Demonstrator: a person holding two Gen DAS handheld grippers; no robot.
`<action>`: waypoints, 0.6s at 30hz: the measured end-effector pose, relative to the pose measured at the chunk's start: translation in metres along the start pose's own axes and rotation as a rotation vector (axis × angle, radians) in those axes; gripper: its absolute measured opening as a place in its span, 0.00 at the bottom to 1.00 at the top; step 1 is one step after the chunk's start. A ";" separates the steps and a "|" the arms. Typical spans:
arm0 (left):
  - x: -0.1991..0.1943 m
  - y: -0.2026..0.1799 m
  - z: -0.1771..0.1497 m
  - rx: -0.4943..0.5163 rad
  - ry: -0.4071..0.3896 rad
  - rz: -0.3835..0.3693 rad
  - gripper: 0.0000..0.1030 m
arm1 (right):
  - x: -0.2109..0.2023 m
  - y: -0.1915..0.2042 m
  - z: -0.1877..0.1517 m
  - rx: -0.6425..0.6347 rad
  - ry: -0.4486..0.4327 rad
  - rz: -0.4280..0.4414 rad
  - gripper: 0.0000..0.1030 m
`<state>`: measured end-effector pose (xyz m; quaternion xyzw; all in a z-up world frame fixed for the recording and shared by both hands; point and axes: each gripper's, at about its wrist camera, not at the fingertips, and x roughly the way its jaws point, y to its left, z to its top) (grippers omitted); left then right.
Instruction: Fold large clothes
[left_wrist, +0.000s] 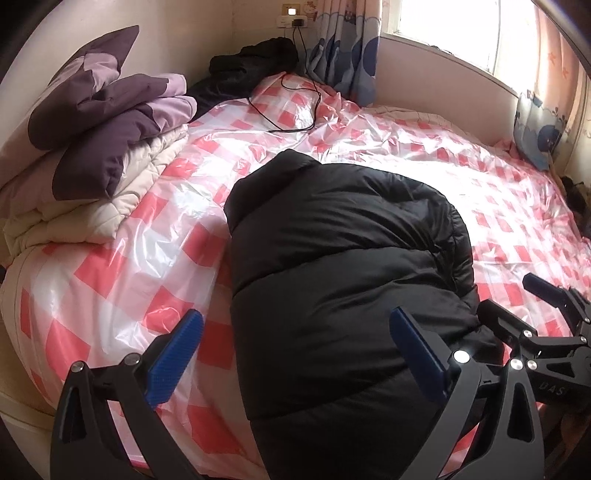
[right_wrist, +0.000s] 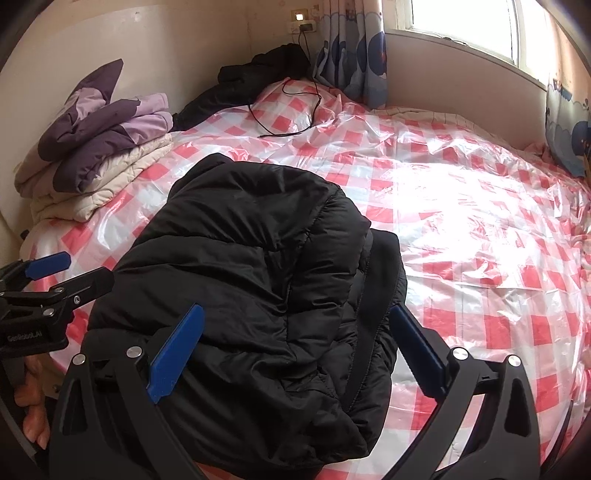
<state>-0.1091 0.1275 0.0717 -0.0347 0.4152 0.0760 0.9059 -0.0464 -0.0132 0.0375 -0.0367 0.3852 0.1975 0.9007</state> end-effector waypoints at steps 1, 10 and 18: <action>0.001 0.000 0.000 0.000 0.001 -0.001 0.94 | 0.001 0.000 0.000 0.001 0.003 0.000 0.94; 0.003 -0.003 0.000 0.029 0.005 0.012 0.94 | 0.007 -0.001 -0.001 0.017 0.011 -0.005 0.94; 0.009 0.000 0.002 0.023 0.046 0.011 0.94 | 0.007 -0.003 0.000 0.028 0.012 -0.005 0.94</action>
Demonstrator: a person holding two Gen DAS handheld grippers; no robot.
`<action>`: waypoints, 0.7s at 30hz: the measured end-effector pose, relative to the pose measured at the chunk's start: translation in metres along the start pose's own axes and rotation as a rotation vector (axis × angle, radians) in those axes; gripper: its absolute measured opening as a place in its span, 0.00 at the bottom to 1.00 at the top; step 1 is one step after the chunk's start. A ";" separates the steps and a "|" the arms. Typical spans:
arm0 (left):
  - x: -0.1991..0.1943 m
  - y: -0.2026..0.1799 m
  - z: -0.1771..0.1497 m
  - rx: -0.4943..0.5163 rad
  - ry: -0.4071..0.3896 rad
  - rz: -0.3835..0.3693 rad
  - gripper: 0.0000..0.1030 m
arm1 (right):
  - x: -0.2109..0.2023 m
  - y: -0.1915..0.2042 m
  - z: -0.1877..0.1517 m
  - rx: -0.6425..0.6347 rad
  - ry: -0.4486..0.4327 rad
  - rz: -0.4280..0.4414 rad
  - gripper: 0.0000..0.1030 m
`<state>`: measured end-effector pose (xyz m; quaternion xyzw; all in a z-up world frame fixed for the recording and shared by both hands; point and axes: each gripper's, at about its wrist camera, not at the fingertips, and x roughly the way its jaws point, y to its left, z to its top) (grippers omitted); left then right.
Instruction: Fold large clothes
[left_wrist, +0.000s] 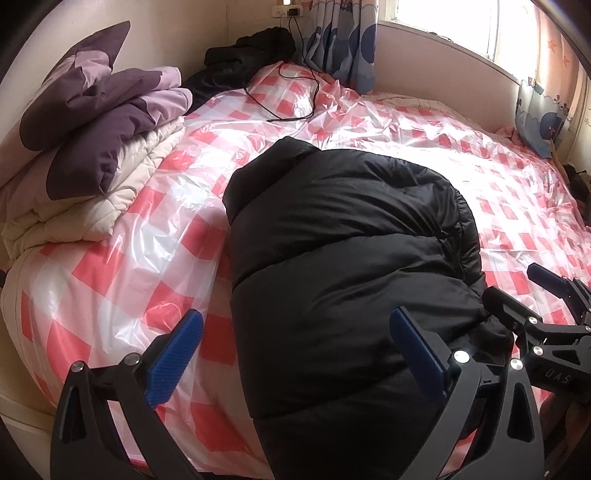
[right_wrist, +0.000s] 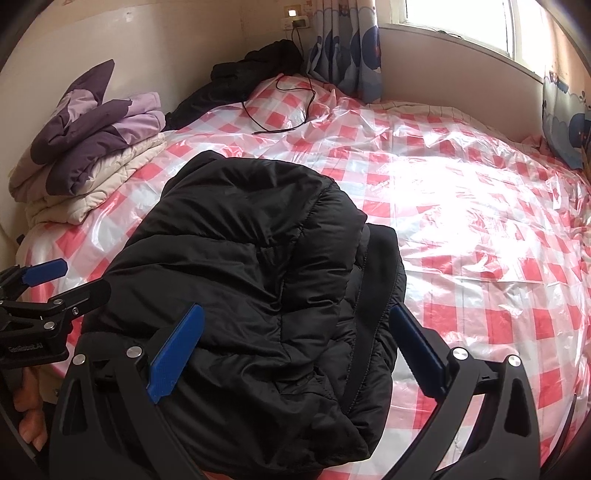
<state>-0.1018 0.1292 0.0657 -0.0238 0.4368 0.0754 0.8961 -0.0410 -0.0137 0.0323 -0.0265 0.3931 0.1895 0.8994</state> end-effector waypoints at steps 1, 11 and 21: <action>0.000 0.000 0.000 0.000 0.001 0.001 0.94 | 0.000 0.000 0.000 0.001 0.000 0.000 0.94; 0.000 0.001 0.000 -0.004 0.005 -0.001 0.94 | 0.001 0.001 0.000 0.002 0.008 0.009 0.94; 0.003 0.001 0.002 -0.003 0.019 -0.003 0.94 | 0.003 0.001 -0.001 0.005 0.017 0.025 0.94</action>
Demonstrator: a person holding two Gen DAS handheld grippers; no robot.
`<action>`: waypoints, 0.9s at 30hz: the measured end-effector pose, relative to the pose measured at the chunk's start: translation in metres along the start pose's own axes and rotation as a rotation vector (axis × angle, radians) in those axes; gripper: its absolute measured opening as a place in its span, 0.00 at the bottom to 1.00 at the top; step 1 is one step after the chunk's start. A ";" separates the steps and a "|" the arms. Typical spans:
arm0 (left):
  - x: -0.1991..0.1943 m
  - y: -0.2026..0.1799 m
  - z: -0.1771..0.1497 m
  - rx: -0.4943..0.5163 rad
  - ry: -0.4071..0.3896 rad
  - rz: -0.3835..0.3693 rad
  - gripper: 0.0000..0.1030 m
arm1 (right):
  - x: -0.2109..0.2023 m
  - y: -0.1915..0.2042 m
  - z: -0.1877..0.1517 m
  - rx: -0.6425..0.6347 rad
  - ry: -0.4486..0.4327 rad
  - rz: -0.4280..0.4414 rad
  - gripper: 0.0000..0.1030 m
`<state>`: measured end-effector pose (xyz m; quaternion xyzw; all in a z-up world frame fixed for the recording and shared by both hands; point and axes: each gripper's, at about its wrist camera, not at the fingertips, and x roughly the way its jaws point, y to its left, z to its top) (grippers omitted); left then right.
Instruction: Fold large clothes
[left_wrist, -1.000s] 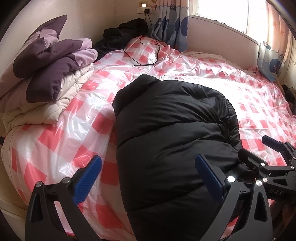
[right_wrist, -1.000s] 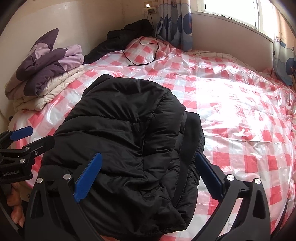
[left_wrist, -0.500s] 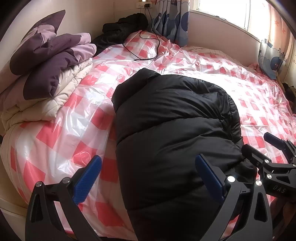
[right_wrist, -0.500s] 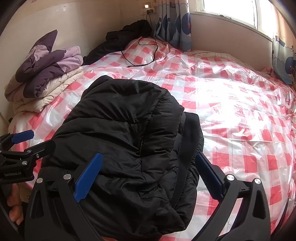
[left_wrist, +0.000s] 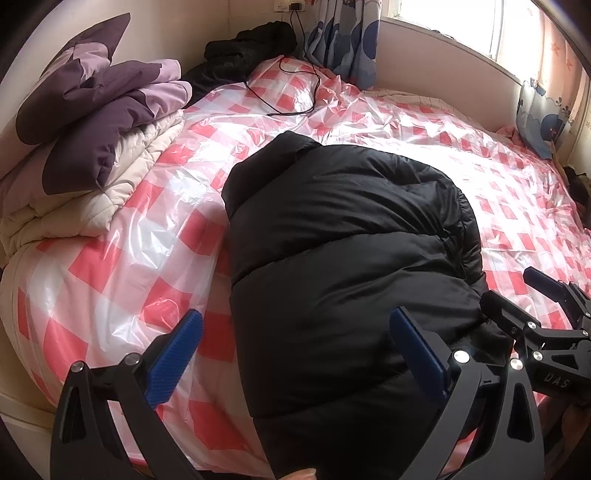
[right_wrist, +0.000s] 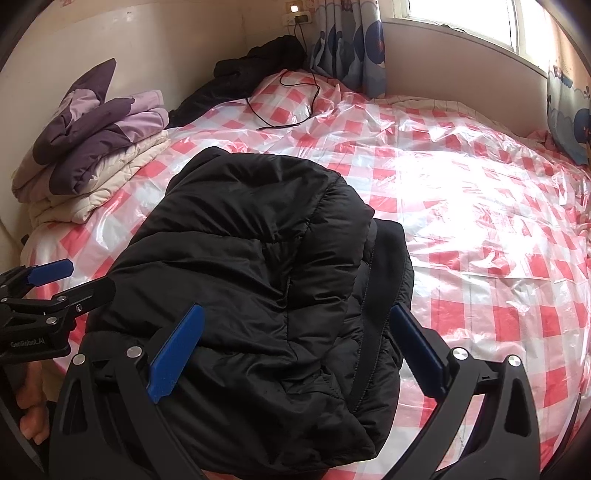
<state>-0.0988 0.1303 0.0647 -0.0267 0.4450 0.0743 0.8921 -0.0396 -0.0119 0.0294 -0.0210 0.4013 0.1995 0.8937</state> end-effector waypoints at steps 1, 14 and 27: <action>0.000 0.000 0.000 0.005 0.000 0.005 0.94 | 0.000 0.000 0.000 0.000 0.000 0.001 0.94; -0.002 0.003 0.004 0.001 -0.019 -0.016 0.94 | 0.001 0.002 -0.001 0.001 0.001 0.003 0.94; 0.001 0.000 0.007 0.023 -0.009 0.018 0.94 | 0.001 0.001 -0.001 -0.004 0.003 0.005 0.94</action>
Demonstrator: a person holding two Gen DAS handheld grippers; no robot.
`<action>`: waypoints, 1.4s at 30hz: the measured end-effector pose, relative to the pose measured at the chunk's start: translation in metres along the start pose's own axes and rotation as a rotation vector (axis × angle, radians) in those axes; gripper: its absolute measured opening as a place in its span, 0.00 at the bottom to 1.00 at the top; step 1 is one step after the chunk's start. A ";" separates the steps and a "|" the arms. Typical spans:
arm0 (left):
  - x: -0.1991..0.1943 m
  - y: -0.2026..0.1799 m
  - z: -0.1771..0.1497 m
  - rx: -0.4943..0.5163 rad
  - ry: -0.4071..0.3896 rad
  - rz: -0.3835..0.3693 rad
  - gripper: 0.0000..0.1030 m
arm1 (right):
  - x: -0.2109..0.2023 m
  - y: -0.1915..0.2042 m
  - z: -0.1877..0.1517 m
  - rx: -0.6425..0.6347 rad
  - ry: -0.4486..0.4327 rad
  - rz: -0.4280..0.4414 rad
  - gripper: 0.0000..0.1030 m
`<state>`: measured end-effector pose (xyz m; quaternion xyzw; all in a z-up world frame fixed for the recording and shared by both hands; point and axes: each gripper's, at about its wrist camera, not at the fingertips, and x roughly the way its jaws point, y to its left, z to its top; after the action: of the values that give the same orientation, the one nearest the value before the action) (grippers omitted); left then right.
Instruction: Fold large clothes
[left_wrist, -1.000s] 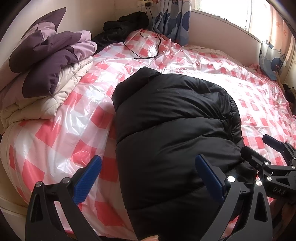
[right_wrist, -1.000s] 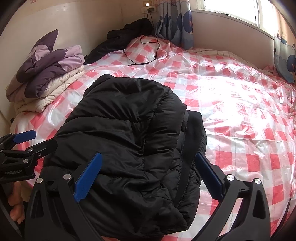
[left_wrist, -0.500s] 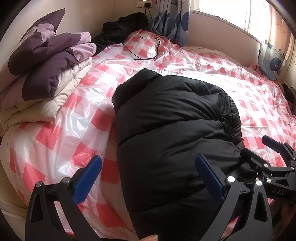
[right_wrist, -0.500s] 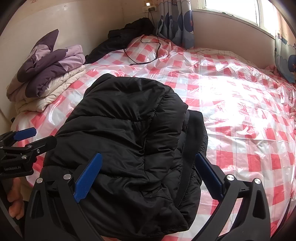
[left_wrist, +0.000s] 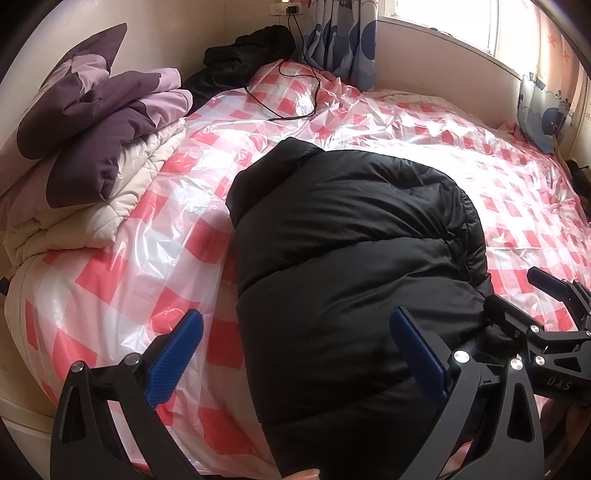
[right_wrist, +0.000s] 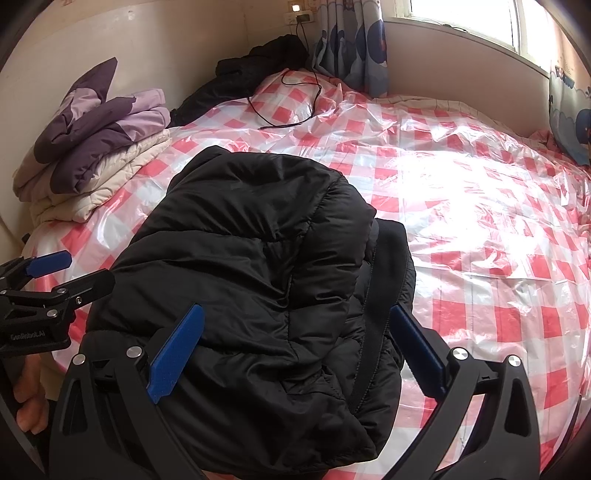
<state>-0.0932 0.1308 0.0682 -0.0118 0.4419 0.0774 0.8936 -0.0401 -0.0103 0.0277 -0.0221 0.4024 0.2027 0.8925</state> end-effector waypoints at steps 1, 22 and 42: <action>0.000 0.000 0.000 0.000 0.001 -0.001 0.94 | 0.000 0.000 0.000 -0.001 0.000 0.000 0.94; 0.005 0.000 0.001 -0.004 0.015 -0.008 0.94 | 0.001 0.000 0.001 -0.002 0.004 0.001 0.94; 0.007 -0.004 0.000 0.001 0.022 0.000 0.94 | 0.000 -0.001 0.002 -0.002 0.003 0.002 0.94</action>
<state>-0.0884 0.1281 0.0630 -0.0125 0.4518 0.0769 0.8887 -0.0388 -0.0104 0.0285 -0.0230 0.4037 0.2040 0.8916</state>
